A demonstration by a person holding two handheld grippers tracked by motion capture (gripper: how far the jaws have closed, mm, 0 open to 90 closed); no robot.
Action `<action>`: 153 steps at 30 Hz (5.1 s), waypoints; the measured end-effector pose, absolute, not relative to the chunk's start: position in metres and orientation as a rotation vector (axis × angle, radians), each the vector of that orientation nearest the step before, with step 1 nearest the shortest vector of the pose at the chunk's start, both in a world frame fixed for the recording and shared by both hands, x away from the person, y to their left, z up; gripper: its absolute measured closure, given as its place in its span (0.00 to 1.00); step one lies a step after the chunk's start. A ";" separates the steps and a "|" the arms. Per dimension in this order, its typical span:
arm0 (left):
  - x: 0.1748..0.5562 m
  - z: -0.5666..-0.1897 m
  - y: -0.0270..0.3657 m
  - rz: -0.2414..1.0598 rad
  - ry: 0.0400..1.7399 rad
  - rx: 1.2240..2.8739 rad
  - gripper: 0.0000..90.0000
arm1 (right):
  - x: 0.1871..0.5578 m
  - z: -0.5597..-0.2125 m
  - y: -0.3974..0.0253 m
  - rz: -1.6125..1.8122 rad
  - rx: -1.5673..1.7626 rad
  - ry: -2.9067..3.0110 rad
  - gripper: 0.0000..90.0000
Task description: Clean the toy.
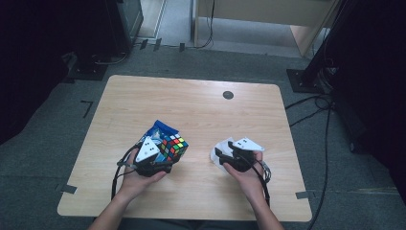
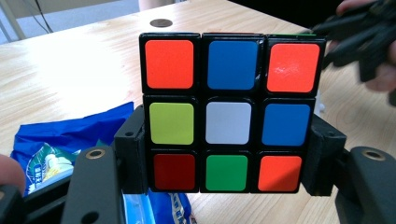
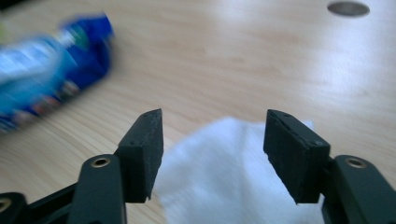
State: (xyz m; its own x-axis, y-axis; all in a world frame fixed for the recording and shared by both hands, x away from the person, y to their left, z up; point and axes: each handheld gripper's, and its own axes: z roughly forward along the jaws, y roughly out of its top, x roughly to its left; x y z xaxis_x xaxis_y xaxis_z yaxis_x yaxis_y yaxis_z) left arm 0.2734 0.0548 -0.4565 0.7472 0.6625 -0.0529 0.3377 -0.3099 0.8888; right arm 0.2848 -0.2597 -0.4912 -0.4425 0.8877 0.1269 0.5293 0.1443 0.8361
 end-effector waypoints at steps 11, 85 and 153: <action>0.269 -0.459 0.048 0.379 0.733 1.946 0.38 | 0.300 -0.519 -0.268 1.020 1.371 2.097 0.49; 0.252 -0.456 0.027 0.332 0.578 1.948 0.38 | 0.269 -0.456 -0.229 1.359 1.237 1.988 0.96; 0.274 -0.444 0.057 0.207 0.712 1.901 0.38 | 0.252 -0.467 -0.207 1.423 0.438 2.070 0.30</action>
State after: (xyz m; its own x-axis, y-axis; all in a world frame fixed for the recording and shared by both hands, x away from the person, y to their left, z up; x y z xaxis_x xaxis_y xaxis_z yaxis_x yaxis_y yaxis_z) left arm 0.2738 0.0565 -0.4438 0.8083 0.5626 -0.1738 0.3815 -0.2755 0.8823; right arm 0.2518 -0.2065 -0.4665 -0.7760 0.5664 -0.2775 -0.0563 0.3760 0.9249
